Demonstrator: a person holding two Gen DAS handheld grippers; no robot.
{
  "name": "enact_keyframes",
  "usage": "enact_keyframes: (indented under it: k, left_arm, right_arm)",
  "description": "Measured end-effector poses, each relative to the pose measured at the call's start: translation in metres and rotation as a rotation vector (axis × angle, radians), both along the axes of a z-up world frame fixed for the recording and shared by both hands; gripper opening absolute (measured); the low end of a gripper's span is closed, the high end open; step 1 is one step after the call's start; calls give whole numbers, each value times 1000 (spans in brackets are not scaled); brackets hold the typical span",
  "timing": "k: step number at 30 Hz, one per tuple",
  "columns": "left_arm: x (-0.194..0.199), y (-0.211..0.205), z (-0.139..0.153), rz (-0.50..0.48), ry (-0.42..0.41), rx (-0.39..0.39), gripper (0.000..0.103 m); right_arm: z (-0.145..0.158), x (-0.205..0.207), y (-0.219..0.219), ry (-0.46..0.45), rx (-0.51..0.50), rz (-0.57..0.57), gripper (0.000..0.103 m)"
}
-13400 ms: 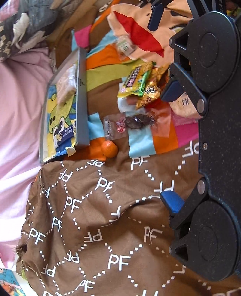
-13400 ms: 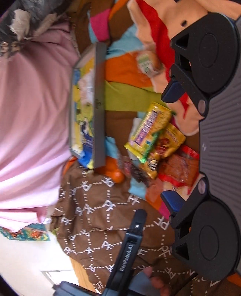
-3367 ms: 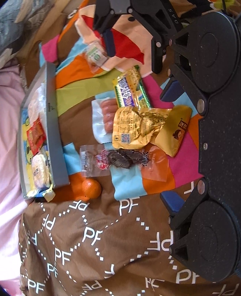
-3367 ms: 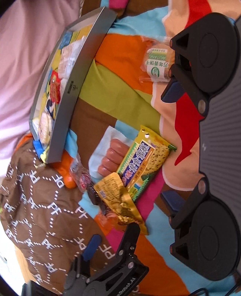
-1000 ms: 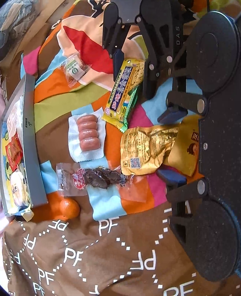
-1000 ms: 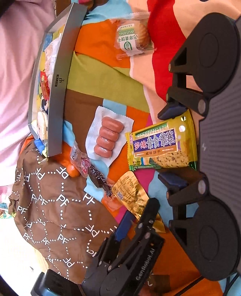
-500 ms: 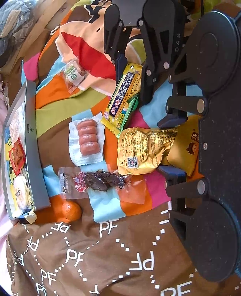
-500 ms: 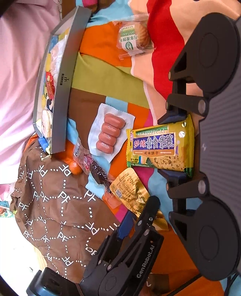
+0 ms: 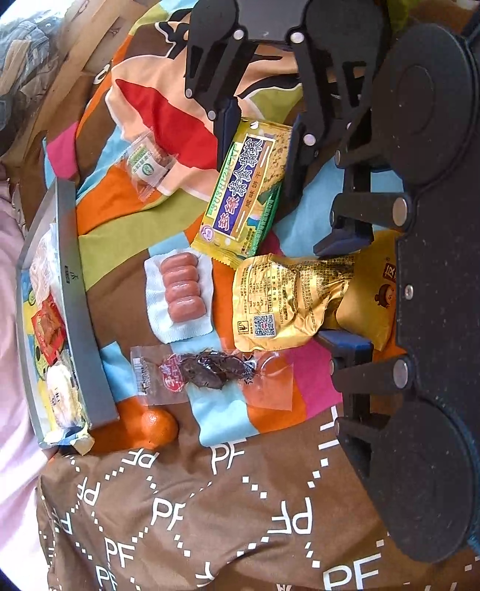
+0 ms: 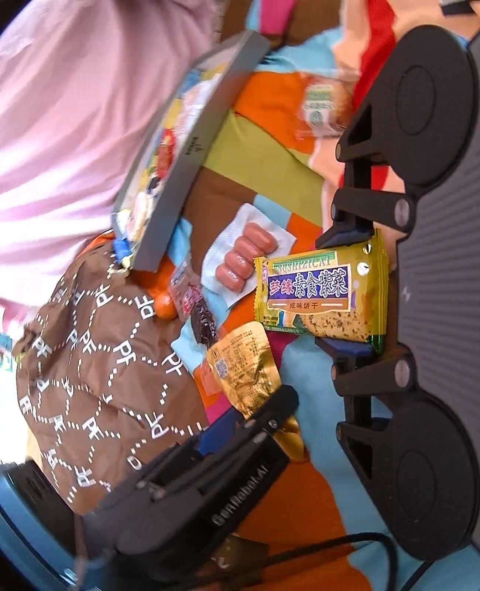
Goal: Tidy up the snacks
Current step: 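Grasp the gold foil pack with the left gripper while the right grasps the yellow biscuit bar, then carry both packs over the grey tray and open both grippers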
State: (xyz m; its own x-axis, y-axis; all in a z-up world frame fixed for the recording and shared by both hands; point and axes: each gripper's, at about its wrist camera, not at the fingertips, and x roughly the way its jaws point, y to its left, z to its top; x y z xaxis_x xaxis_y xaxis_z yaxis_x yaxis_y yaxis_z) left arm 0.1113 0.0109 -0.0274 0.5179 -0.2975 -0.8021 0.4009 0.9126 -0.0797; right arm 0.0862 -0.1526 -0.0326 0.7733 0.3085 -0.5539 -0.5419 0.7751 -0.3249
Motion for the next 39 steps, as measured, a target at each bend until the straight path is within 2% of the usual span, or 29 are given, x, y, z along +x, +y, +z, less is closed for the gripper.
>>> enact_keyframes:
  k: [6,17,20,29,32,36,39]
  left_arm:
    - [1,1,6,10,-29,-10,44]
    - [22,-5,35,6,-149,-42,44]
    - [34,-7,48,-2,-205,-34,44]
    - [92,-14,89,82,-349,-55,44]
    - [119,-16,101,130,-366,-84,44]
    - [159,-20,111,193,-389,-151,45]
    - [184,-25,113,234,-413,-171,45]
  right_arm:
    - [2,-6,0,-70,-39,23,52]
    - [21,5,-13,-234,-88,18,52]
    - [31,16,-15,-278,-84,0,52]
    - [71,58,-23,-397,-36,-88,52]
    - [83,80,-23,-429,-39,-109,52]
    - [95,111,-23,-449,-16,-141,52]
    - [102,137,-25,-429,28,-191,52]
